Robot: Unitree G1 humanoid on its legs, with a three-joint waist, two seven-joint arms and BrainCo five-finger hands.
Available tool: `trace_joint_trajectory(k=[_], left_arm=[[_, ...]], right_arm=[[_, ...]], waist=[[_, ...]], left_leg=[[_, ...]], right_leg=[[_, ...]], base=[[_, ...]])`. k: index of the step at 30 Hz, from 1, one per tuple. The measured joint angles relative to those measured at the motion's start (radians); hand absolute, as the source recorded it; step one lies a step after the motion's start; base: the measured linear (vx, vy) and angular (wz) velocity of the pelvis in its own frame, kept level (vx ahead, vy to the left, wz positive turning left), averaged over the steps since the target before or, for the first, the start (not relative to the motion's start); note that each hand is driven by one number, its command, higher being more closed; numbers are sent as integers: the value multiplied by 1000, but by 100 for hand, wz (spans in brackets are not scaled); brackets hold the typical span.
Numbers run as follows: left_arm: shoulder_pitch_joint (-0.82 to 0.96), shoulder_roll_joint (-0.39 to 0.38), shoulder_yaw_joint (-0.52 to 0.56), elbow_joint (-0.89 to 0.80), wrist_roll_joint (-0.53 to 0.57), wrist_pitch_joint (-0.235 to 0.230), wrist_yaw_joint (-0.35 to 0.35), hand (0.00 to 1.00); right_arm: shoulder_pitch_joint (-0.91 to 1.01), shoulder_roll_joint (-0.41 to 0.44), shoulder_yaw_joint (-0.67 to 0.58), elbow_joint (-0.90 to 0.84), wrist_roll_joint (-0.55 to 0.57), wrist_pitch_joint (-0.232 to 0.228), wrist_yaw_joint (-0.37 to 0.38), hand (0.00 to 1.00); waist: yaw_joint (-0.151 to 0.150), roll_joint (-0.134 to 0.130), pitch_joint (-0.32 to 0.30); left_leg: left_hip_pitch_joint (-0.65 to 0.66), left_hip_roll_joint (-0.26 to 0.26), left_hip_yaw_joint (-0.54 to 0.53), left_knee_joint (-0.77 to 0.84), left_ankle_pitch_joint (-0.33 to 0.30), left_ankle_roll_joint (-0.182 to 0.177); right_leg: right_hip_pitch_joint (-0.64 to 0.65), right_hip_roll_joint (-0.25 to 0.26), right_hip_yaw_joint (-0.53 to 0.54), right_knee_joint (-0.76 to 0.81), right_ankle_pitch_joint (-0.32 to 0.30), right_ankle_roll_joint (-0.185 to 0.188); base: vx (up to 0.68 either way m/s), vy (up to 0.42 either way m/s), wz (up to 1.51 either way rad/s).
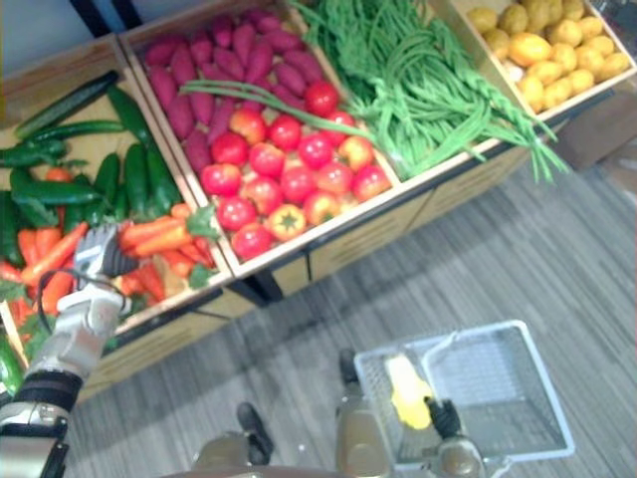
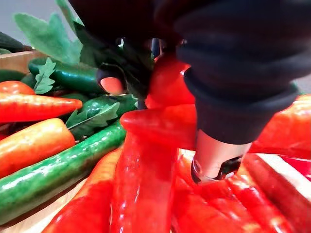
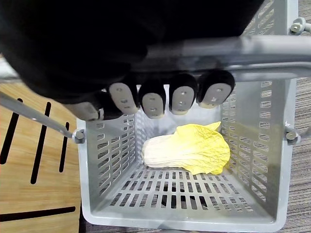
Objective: Pick vegetable in the basket
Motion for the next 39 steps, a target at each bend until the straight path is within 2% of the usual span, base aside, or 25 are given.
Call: trace_joint_trajectory(k=[8, 9, 15, 22, 34, 39], left_arm=[[93, 0, 1, -102, 8, -7, -31, 100], [112, 0, 1, -112, 9, -7, -40, 0], [143, 0, 3, -122, 9, -13, -64, 0], [167, 0, 19, -148, 9, -21, -71, 0], [178, 3, 107, -233, 9, -24, -69, 0], [182, 3, 109, -311, 8, -52, -69, 0]], right_arm=[[22, 0, -45, 42, -3, 7, 1, 100], [22, 0, -50, 49, -11, 10, 1, 100], [22, 0, -109, 58, -41, 36, 5, 100], [22, -1, -120, 59, -44, 41, 22, 100], [21, -1, -132, 81, -78, 42, 24, 100], [21, -9, -159, 89, -78, 42, 29, 100]], waist=[[8, -5, -38], [7, -5, -51], [11, -8, -75], [8, -11, -101], [6, -18, -133], [2, -21, -149]], left_leg=[[11, -16, -59, -25, 25, 10], [12, -22, -69, -38, 31, 11], [31, -39, -97, -70, 52, 16], [31, -50, -109, -87, 58, 20], [40, -59, -131, -94, 58, 20], [50, -68, -133, -104, 58, 21]], right_leg=[[46, -20, -55, -13, -2, -3], [46, -23, -61, -15, -2, -3], [77, -33, -85, -34, -1, -1], [84, -40, -98, -49, 2, 3], [115, -42, -119, -78, 6, 8], [130, -46, -120, -97, 9, 12]], base=[[-22, -13, 22], [-5, -9, 13], [2, 0, 13], [13, -1, 6], [6, -7, 5], [7, -2, 0]])
